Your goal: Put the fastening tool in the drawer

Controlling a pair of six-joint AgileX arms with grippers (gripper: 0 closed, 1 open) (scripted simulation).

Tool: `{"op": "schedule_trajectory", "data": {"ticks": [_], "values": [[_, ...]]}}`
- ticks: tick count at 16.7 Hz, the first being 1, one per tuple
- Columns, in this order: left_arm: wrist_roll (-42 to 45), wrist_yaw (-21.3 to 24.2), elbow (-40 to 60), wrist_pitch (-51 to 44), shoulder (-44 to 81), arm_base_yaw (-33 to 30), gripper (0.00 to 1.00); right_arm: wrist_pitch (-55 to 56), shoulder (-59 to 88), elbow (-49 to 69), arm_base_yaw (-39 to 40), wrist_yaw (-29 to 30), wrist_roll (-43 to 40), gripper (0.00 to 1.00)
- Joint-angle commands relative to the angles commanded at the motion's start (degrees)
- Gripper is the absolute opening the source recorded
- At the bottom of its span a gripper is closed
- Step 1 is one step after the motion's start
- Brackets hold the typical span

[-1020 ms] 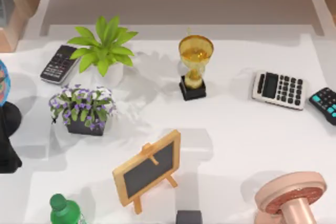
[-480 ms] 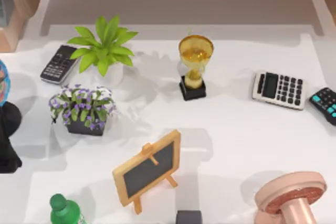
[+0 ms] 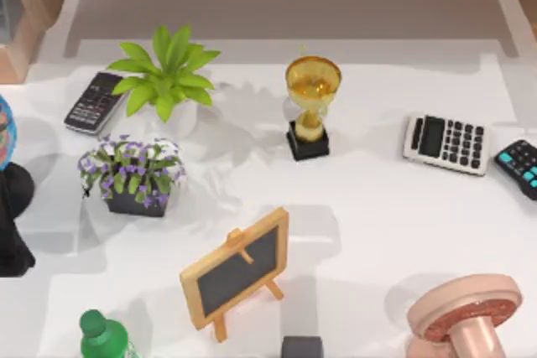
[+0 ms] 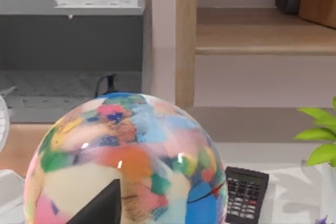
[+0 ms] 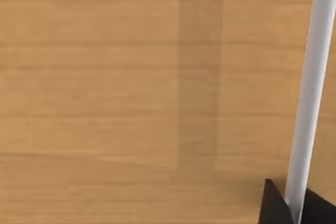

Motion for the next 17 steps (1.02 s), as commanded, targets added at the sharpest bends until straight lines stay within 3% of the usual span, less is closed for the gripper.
{"op": "schedule_trajectory", "data": {"ticks": [8,17], "values": [[0.00,0.00,0.00,0.00,0.00,0.00,1.00,-7.23,5.00,12.96,3.85,4.18,-0.09,0.00],[0.00,0.00,0.00,0.00,0.00,0.00,1.00,-10.67,8.11,18.31,5.67,5.79,-0.13,0.00]]}}
